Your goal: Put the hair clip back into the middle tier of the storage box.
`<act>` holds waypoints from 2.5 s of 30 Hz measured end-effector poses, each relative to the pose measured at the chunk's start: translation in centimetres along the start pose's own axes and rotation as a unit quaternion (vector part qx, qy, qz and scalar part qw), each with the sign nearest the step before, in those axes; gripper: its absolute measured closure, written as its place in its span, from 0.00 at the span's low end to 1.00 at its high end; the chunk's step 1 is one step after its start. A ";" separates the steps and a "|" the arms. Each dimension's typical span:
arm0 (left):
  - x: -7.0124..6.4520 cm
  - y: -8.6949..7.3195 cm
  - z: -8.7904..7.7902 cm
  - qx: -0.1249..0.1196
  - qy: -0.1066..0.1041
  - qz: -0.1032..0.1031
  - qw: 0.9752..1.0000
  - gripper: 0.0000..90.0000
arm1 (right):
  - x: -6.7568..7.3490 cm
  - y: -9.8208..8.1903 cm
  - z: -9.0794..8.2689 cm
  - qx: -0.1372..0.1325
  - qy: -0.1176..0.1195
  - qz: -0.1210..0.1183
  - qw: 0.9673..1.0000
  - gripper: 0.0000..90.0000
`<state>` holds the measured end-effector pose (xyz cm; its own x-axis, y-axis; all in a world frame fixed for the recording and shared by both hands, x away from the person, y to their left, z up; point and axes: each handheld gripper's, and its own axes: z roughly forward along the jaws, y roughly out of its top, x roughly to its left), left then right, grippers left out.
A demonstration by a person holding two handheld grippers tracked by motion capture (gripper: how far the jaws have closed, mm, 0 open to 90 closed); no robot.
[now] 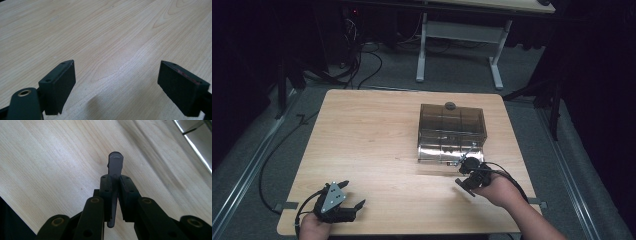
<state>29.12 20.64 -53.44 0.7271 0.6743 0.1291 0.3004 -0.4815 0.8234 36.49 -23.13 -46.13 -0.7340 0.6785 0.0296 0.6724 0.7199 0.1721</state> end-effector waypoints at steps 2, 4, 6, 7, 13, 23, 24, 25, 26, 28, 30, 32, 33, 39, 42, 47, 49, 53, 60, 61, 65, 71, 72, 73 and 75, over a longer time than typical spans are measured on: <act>0.0 0.0 0.0 0.000 -0.001 0.001 1.000 0.17 | -0.2 0.2 -0.3 0.001 0.001 -0.001 1.000 0.91; 0.0 0.0 0.0 -0.002 -0.001 0.003 1.000 0.17 | -0.4 0.3 -0.6 -0.002 0.002 0.000 1.000 0.91; 0.0 0.0 -0.1 -0.003 -0.001 0.002 1.000 0.17 | -0.6 0.5 -0.9 0.000 0.001 0.006 1.000 0.91; 0.0 0.0 -0.1 -0.004 -0.001 0.001 1.000 0.17 | -0.6 0.6 -1.0 0.001 0.000 0.006 1.000 0.91; 0.0 -0.1 -0.1 -0.002 -0.002 0.001 1.000 0.17 | -0.8 1.4 -2.3 0.001 -0.009 0.002 1.000 0.91; 0.0 -0.1 -0.1 -0.001 -0.004 -0.001 1.000 0.17 | -2.0 3.8 -4.5 -0.005 -0.004 0.001 1.000 0.91; 0.0 -0.1 -0.1 -0.001 -0.005 -0.001 1.000 0.17 | -2.0 3.8 -4.5 -0.005 -0.004 0.001 1.000 0.91; 0.0 -0.1 -0.1 -0.001 -0.007 -0.001 1.000 0.17 | -2.2 4.2 -4.6 -0.006 -0.004 -0.002 1.000 0.91; 0.0 -0.1 -0.1 -0.001 -0.007 -0.001 1.000 0.17 | -2.2 4.2 -4.6 -0.006 -0.004 -0.002 1.000 0.91; 0.1 -0.1 -0.1 -0.001 -0.008 -0.001 1.000 0.17 | -2.4 4.8 -4.8 -0.004 -0.002 -0.004 1.000 0.91; 0.1 0.0 -0.1 -0.001 -0.008 0.000 1.000 0.17 | -2.5 5.1 -4.9 -0.003 -0.005 -0.008 1.000 0.91; 0.1 0.0 -0.1 0.003 -0.010 -0.002 1.000 0.17 | -2.6 5.7 -5.1 -0.001 -0.009 -0.010 1.000 0.91; 0.1 0.0 -0.1 0.003 -0.010 -0.002 1.000 0.17 | -2.6 5.7 -5.1 -0.001 -0.009 -0.010 1.000 0.91; 0.1 -0.1 -0.2 -0.003 -0.008 -0.001 1.000 0.17 | -3.5 6.9 -5.1 -0.006 -0.011 -0.009 1.000 0.91; 0.1 -0.1 -0.2 -0.003 -0.008 -0.002 1.000 0.17 | -3.8 7.5 -4.8 -0.005 -0.011 -0.004 1.000 0.91; 0.1 -0.1 -0.1 0.001 -0.010 -0.002 1.000 0.17 | -4.3 8.6 -4.0 0.000 -0.011 -0.013 1.000 0.91; 0.1 -0.1 -0.1 -0.001 -0.009 -0.002 1.000 0.17 | -4.3 8.9 -3.7 0.000 -0.014 -0.014 1.000 0.91; 0.1 -0.1 -0.2 0.000 -0.008 0.000 1.000 0.17 | -4.5 9.6 -3.0 0.002 -0.016 -0.019 1.000 0.91; 0.0 -0.1 -0.2 0.000 -0.006 0.002 1.000 0.17 | -5.2 10.3 -2.4 0.002 -0.027 -0.013 1.000 0.91; 0.0 -0.1 -0.2 -0.001 -0.006 0.002 1.000 0.17 | -5.3 10.4 -2.3 0.002 -0.026 -0.014 1.000 0.91; 0.0 -0.1 -0.2 -0.001 -0.006 0.000 1.000 0.17 | -5.5 10.6 -1.8 0.002 -0.025 -0.019 1.000 0.91; 0.0 -0.1 -0.2 -0.002 -0.005 -0.001 1.000 0.17 | -5.7 10.8 -1.3 0.003 -0.023 -0.012 1.000 0.91; 0.0 -0.1 -0.2 -0.002 -0.005 0.000 1.000 0.17 | -5.9 10.8 -1.0 0.003 -0.023 -0.020 1.000 0.91; 0.0 -0.1 -0.2 -0.002 -0.005 0.000 1.000 0.17 | -5.9 10.8 -1.0 0.003 -0.023 -0.020 1.000 0.91; 0.0 -0.1 -0.2 -0.001 -0.005 0.000 1.000 0.17 | -5.8 10.7 -0.6 0.007 -0.022 -0.011 1.000 0.91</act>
<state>29.01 20.80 -53.39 0.7336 0.6684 0.1226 0.2991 -0.4796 0.8250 47.87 -19.48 -43.87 -0.7439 0.6680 -0.0168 0.6577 0.7364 0.1588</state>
